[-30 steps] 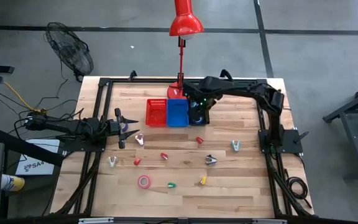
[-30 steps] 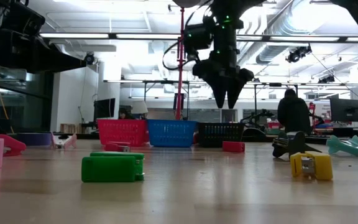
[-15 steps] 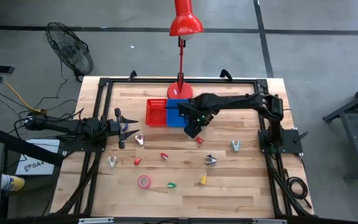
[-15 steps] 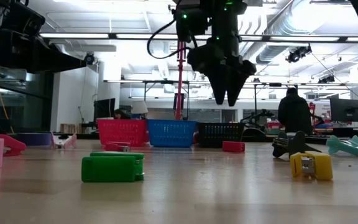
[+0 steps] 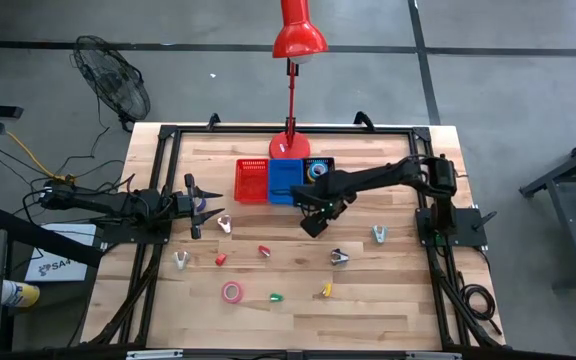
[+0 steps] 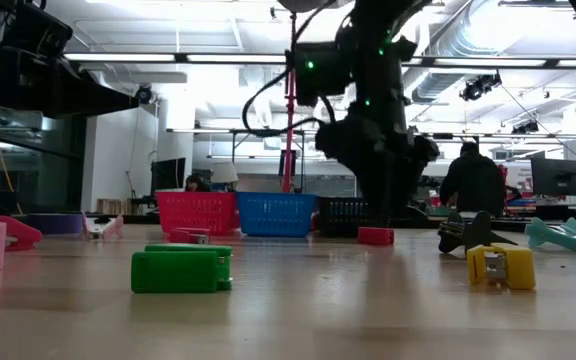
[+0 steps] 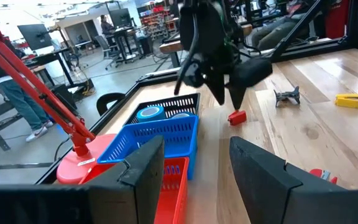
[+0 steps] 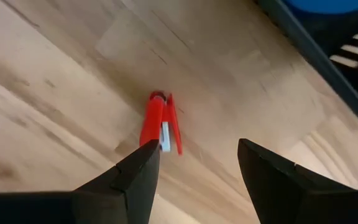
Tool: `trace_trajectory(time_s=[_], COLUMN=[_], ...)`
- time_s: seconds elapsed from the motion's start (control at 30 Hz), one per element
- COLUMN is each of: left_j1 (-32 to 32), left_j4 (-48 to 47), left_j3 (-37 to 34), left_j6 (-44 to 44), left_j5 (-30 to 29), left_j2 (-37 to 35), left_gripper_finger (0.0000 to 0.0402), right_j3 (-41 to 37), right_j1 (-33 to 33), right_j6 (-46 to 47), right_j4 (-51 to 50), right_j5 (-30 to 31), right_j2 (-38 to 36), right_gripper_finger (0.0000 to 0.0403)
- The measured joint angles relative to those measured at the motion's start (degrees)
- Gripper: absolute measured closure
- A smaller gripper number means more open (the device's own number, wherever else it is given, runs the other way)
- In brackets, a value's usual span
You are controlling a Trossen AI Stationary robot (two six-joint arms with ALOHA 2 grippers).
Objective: Pick and place Stapler, Stapler remover, tape
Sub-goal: Put the right red stapler into the blue basket
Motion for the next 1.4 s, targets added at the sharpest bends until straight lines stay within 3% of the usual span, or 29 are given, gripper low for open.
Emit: trace_trajectory(time_s=[0.37, 1.4], left_j1=[0.0, 0.0], left_j4=[0.0, 0.0], left_j3=[0.0, 0.0], left_j6=[0.0, 0.0], left_j5=[0.0, 0.0], left_j2=[0.0, 0.0], left_gripper_finger=[0.0222, 0.0222], right_j3=[-2.0, -1.1], right_j1=[0.4, 1.4], right_j6=[-1.4, -1.1], right_j4=[4.4, 6.4], right_j5=[1.1, -3.5], right_j2=[0.0, 0.1], right_gripper_finger=[0.0194, 0.0194])
